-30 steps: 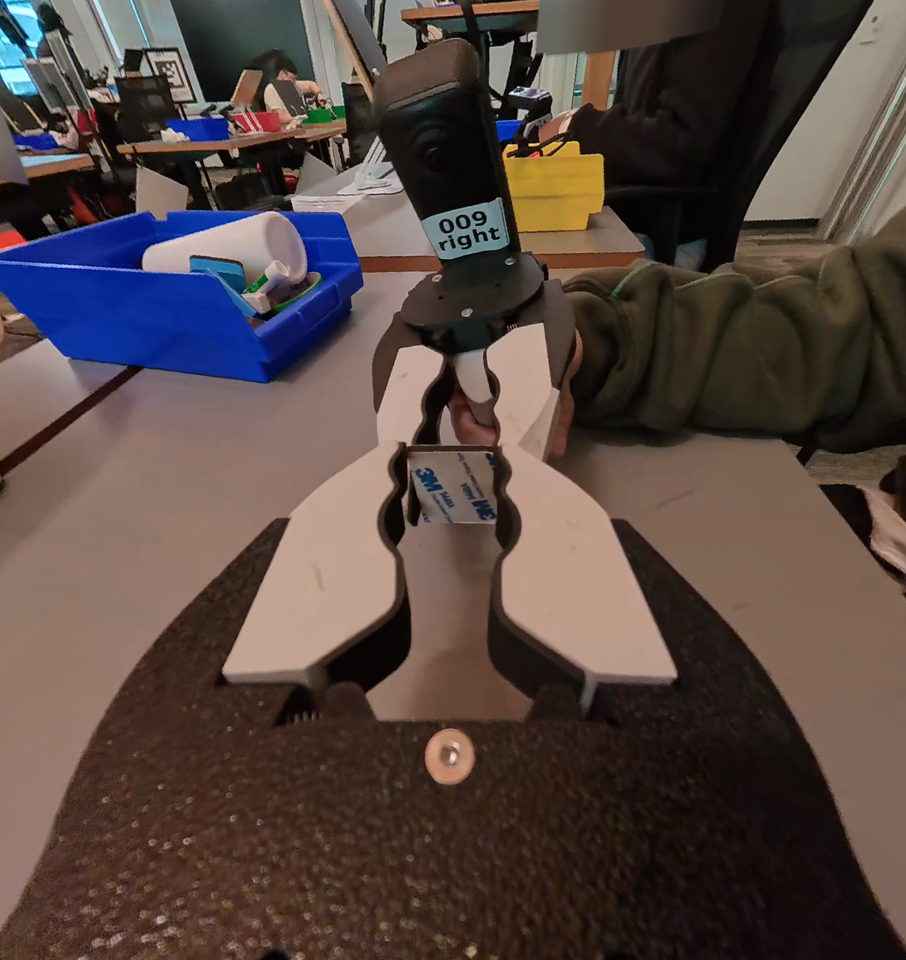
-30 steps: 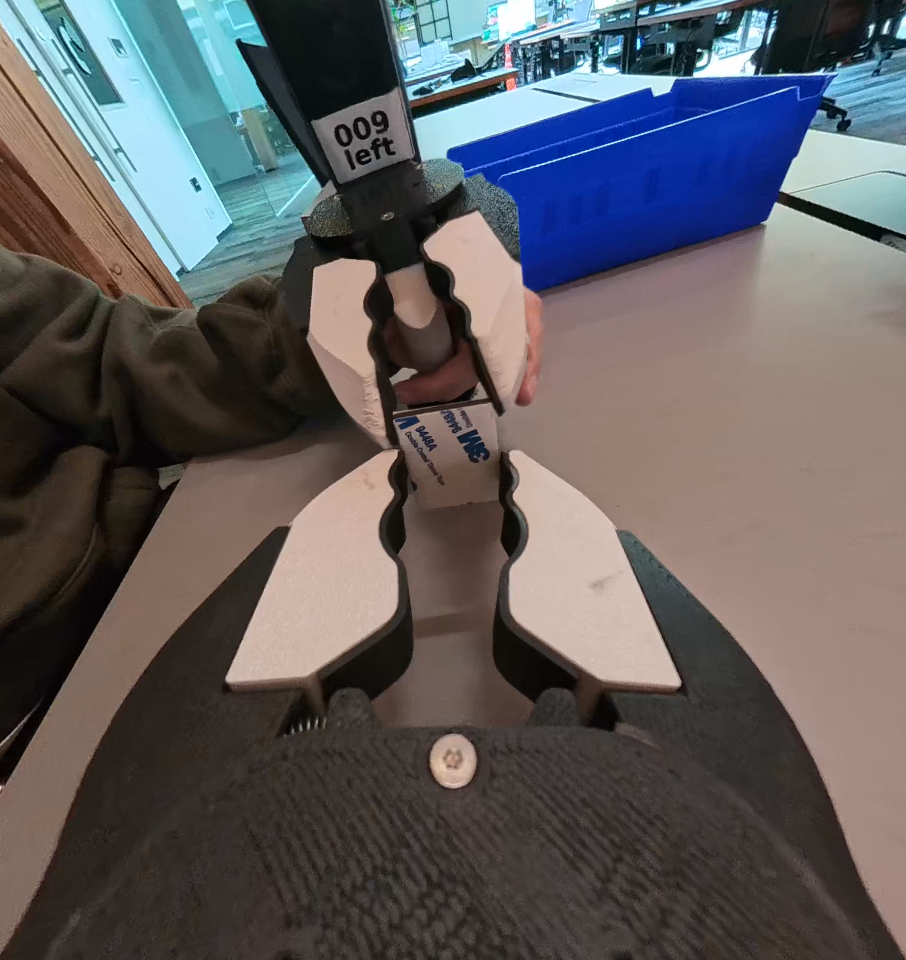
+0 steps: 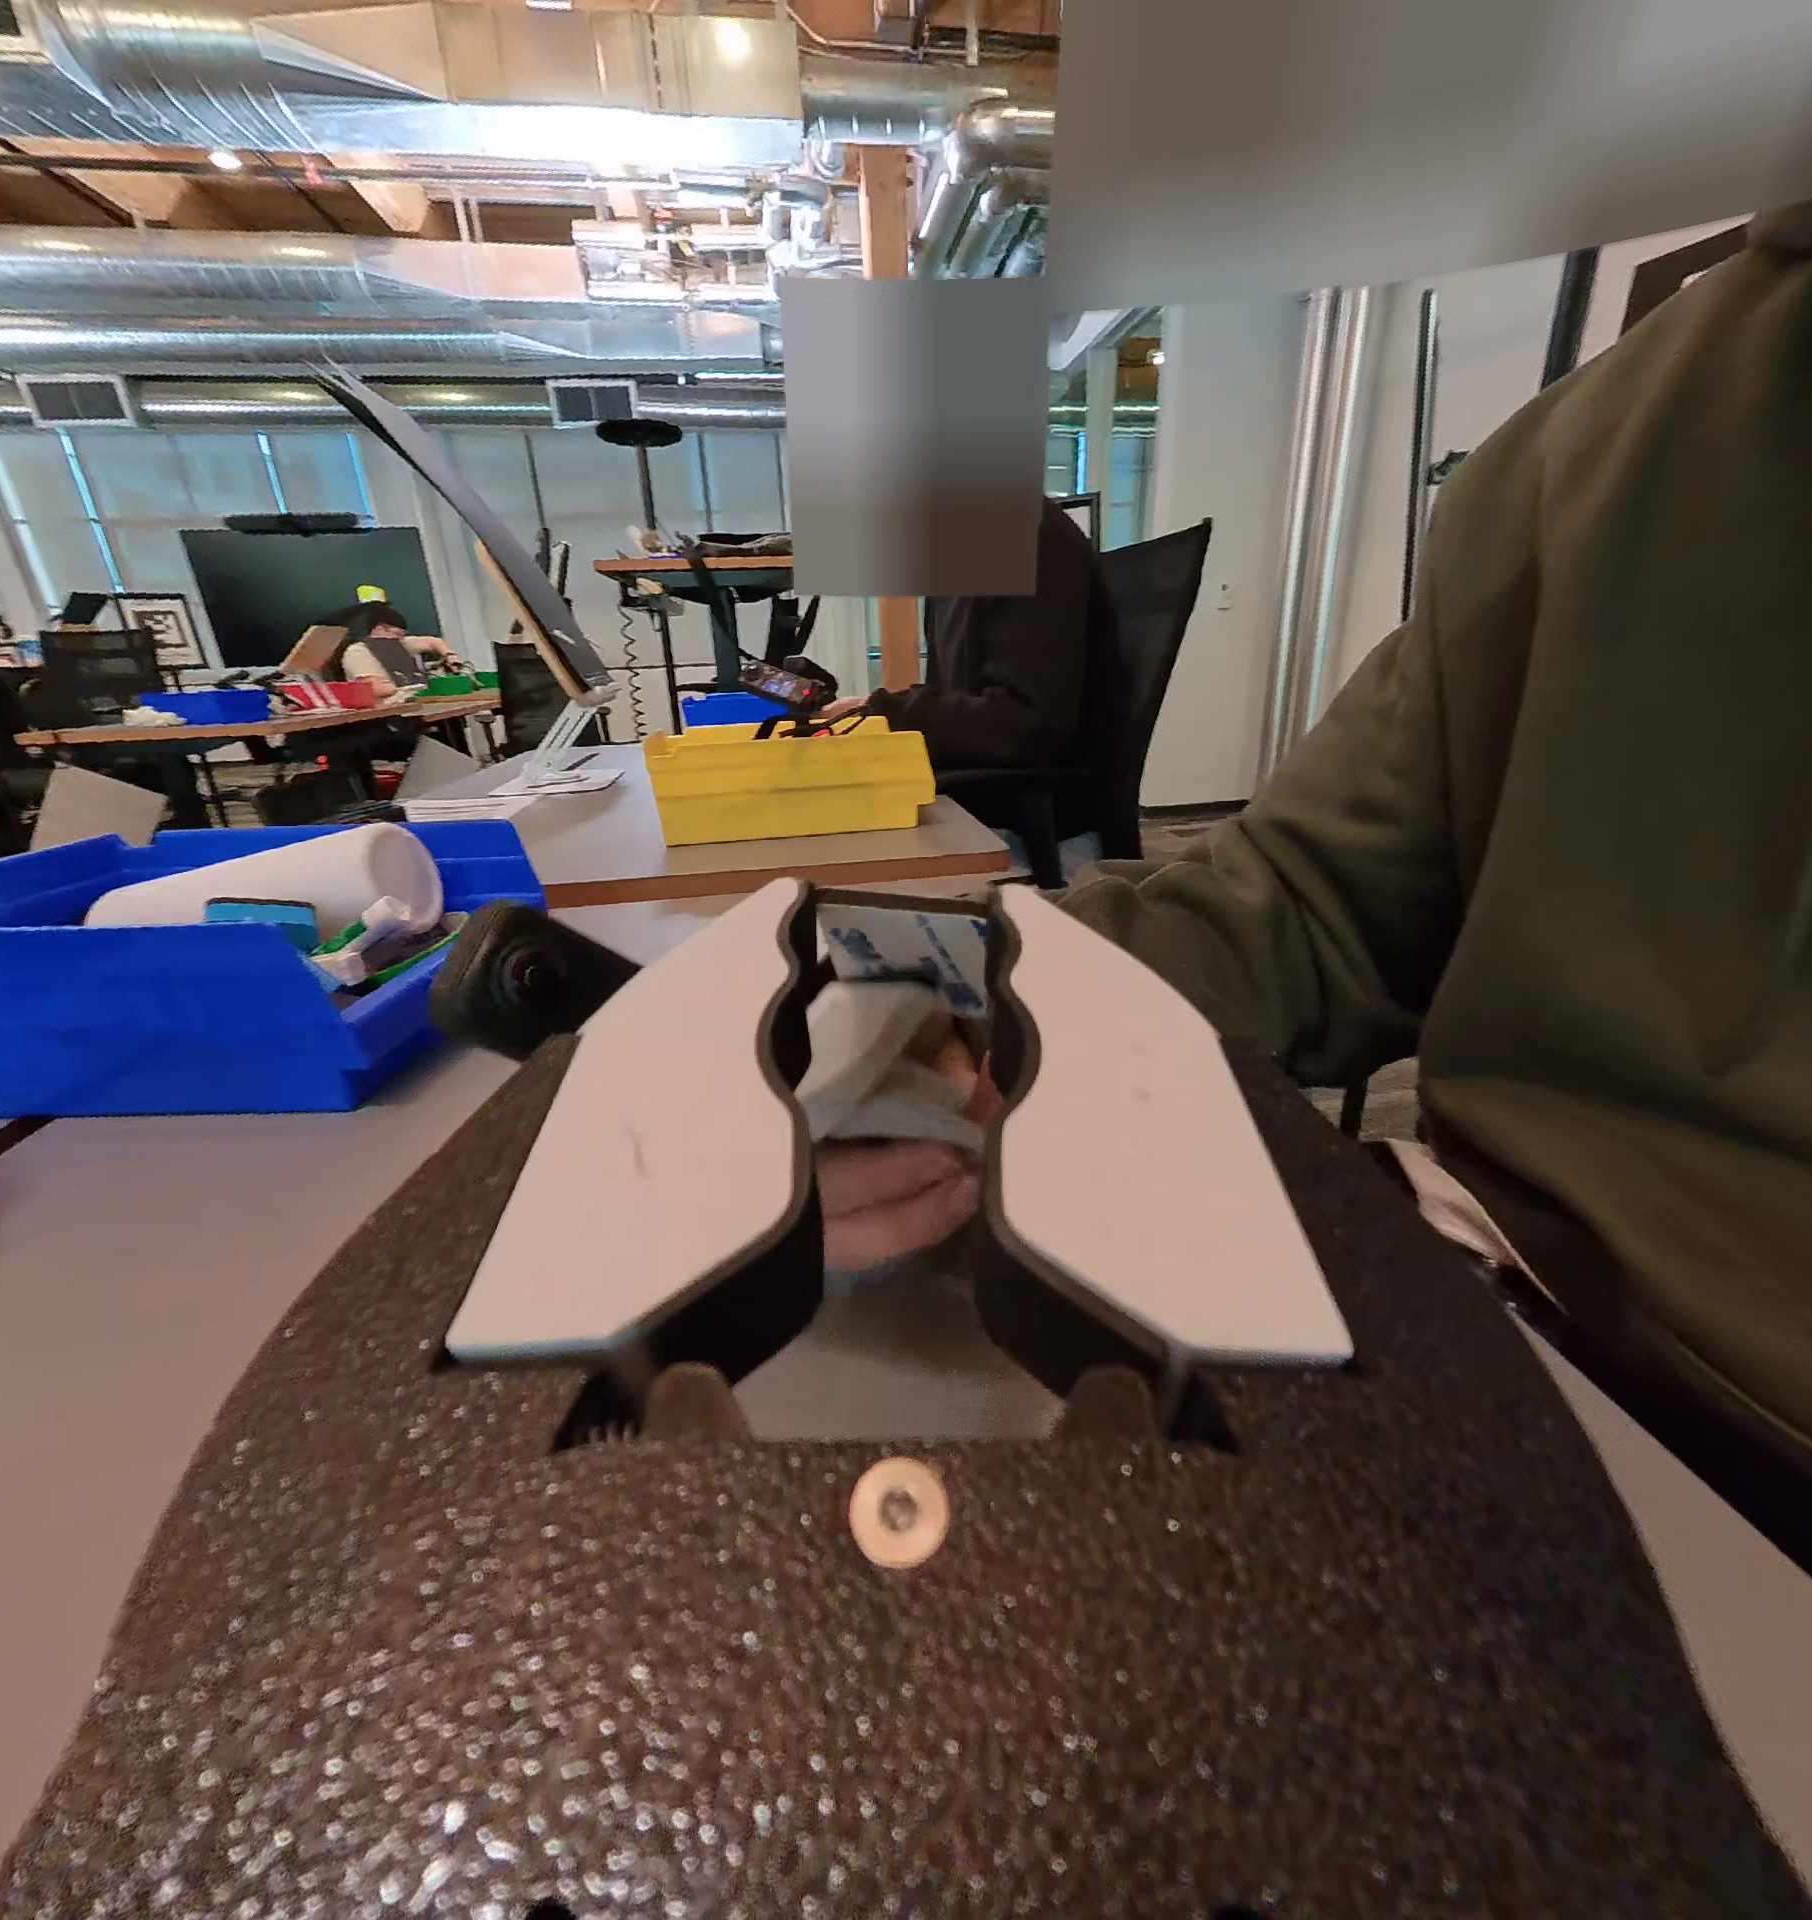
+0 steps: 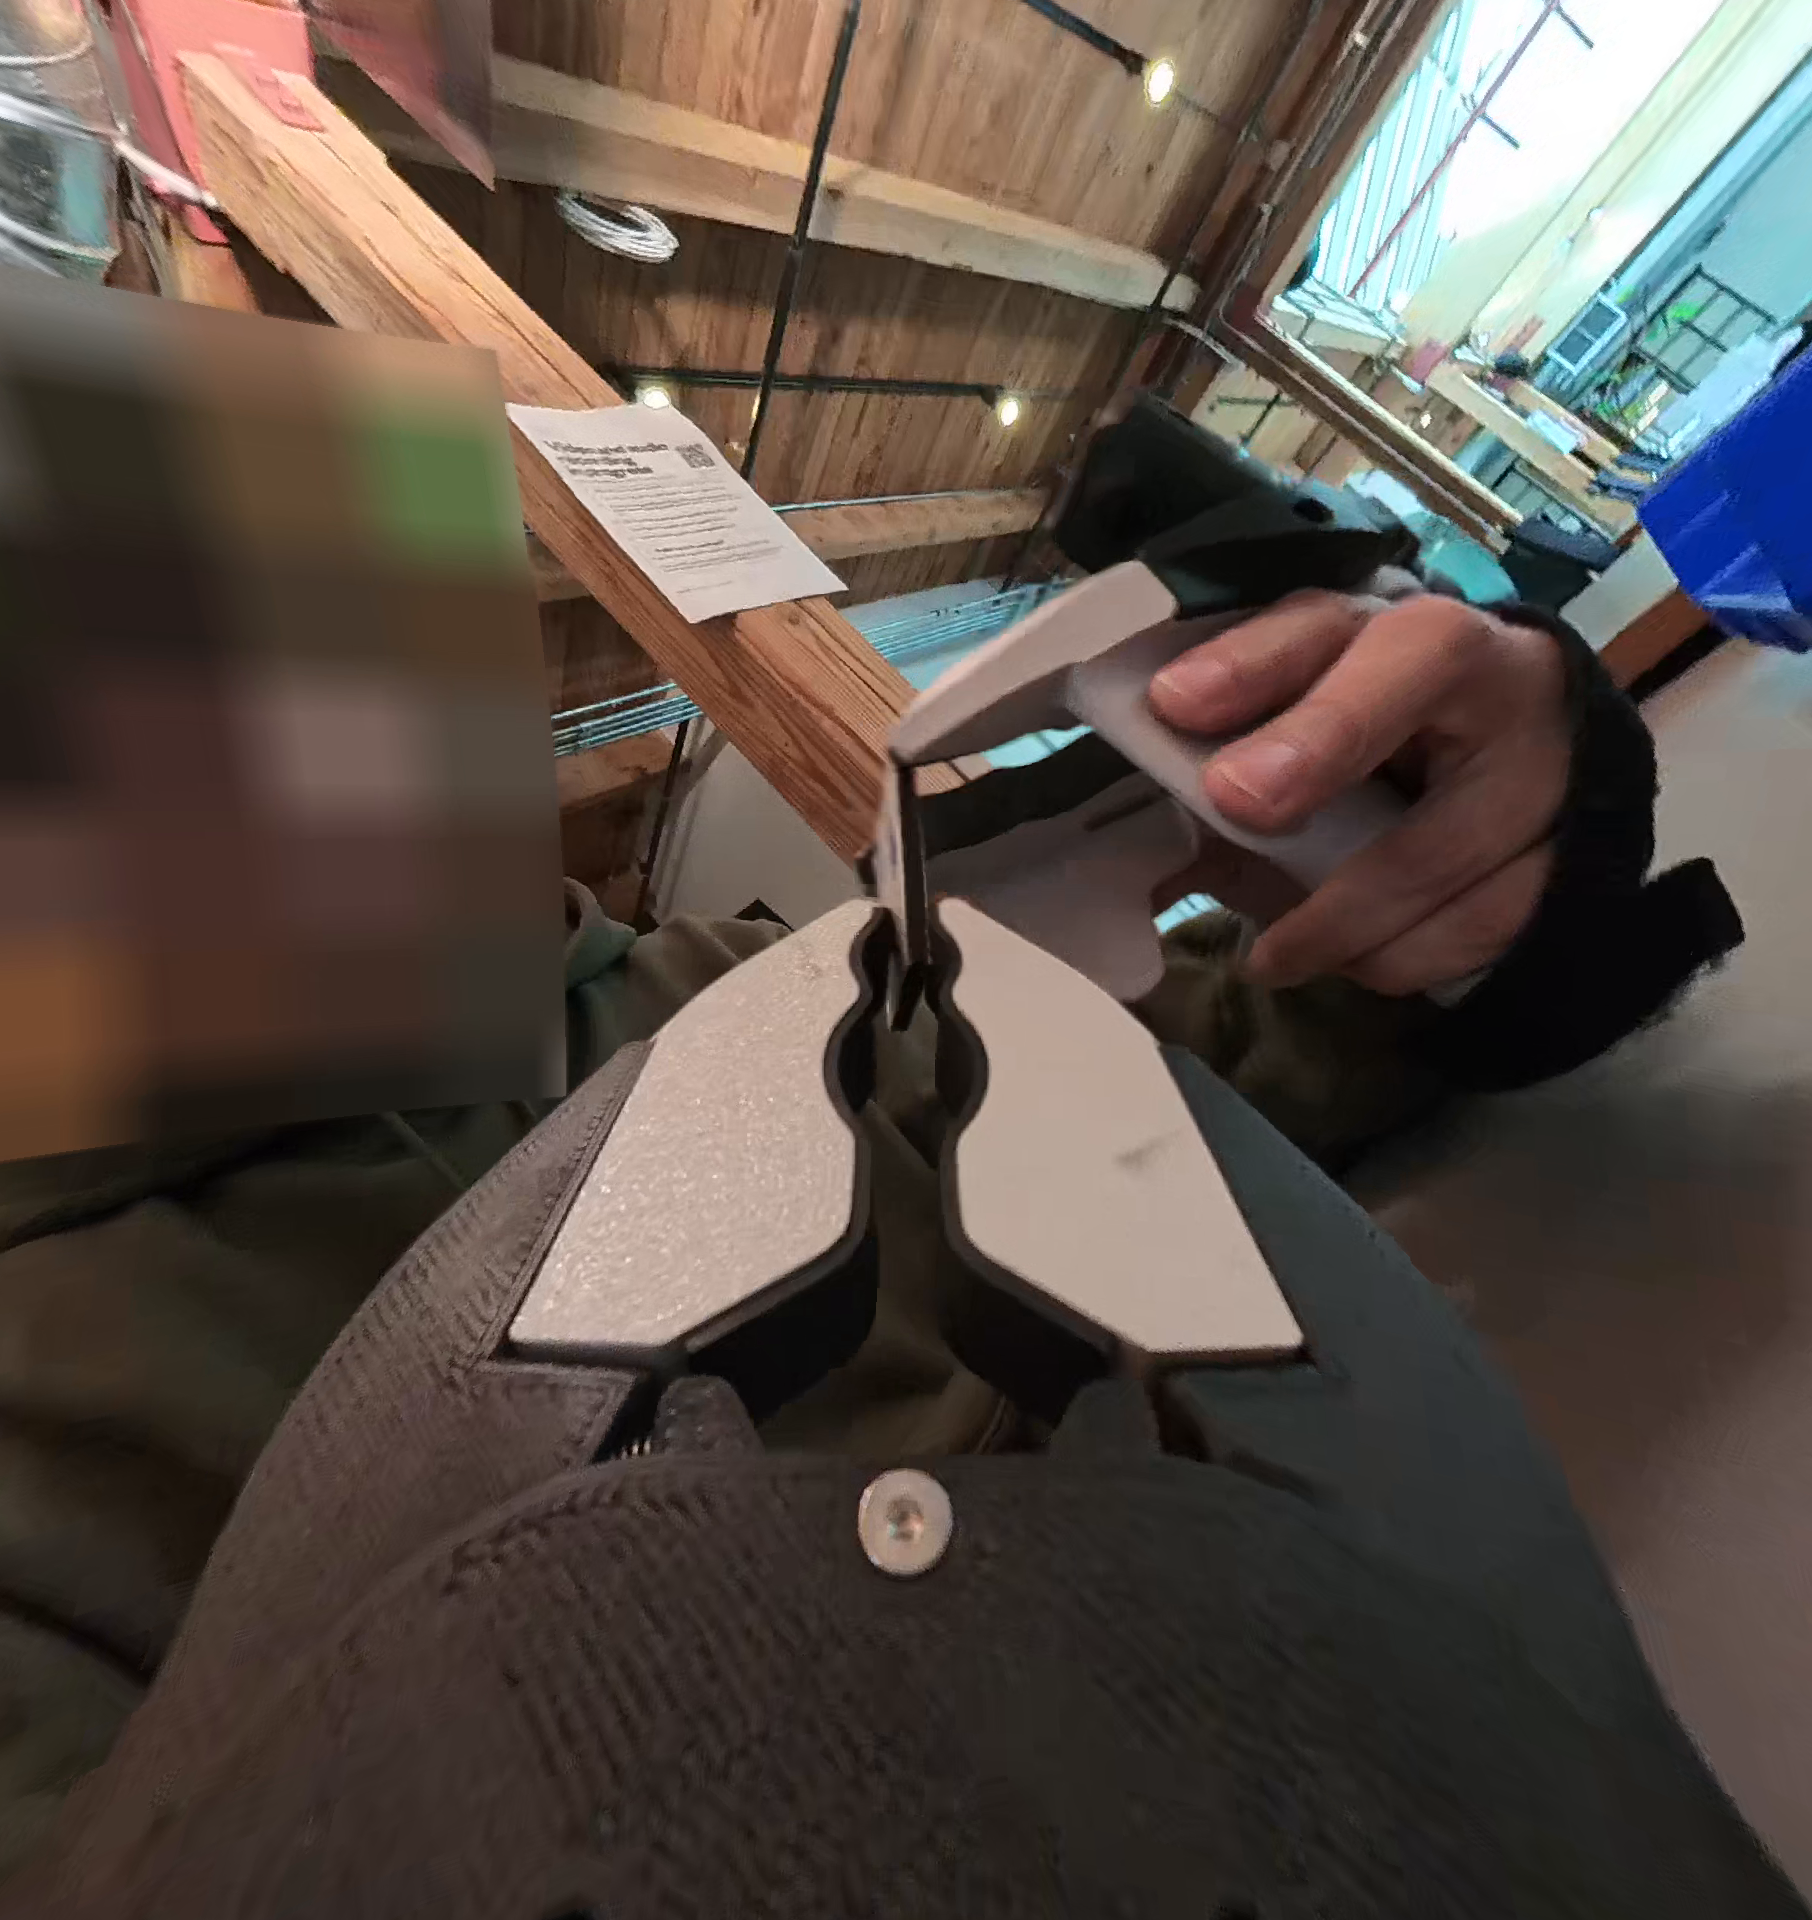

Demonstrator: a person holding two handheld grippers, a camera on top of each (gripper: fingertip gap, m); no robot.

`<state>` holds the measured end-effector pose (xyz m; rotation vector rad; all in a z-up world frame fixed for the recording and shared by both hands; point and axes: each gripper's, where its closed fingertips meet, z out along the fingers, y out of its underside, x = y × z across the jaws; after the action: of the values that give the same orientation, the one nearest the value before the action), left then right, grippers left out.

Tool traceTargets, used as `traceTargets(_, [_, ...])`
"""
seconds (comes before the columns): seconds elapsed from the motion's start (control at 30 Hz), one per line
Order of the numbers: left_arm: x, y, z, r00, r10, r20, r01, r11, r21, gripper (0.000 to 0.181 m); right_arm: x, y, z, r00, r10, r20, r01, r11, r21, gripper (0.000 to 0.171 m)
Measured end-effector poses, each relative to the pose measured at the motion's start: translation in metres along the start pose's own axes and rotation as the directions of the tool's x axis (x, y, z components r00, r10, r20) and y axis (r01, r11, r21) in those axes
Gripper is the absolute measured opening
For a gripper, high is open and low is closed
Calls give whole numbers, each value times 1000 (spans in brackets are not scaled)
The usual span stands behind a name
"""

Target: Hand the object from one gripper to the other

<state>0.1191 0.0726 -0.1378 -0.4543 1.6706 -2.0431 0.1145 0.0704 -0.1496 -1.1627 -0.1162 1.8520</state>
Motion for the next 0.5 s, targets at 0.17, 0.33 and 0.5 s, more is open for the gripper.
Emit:
traceTargets(0.17, [-21,2,-3,990,-10,140,12,1000,-17,34,12,-13,-11,944,-253,-214,247,968,-53,4])
traceTargets(0.33, [-52,27,-11,945,-31,325,89,982,-165,36,46,-26,-43,474,-725,-500,567,686,-457,4])
traceTargets(0.5, [-53,46,-12,939,77,336,34,949,-314,24,49,-28,-53,193,-880,-435,583,459,-670,4])
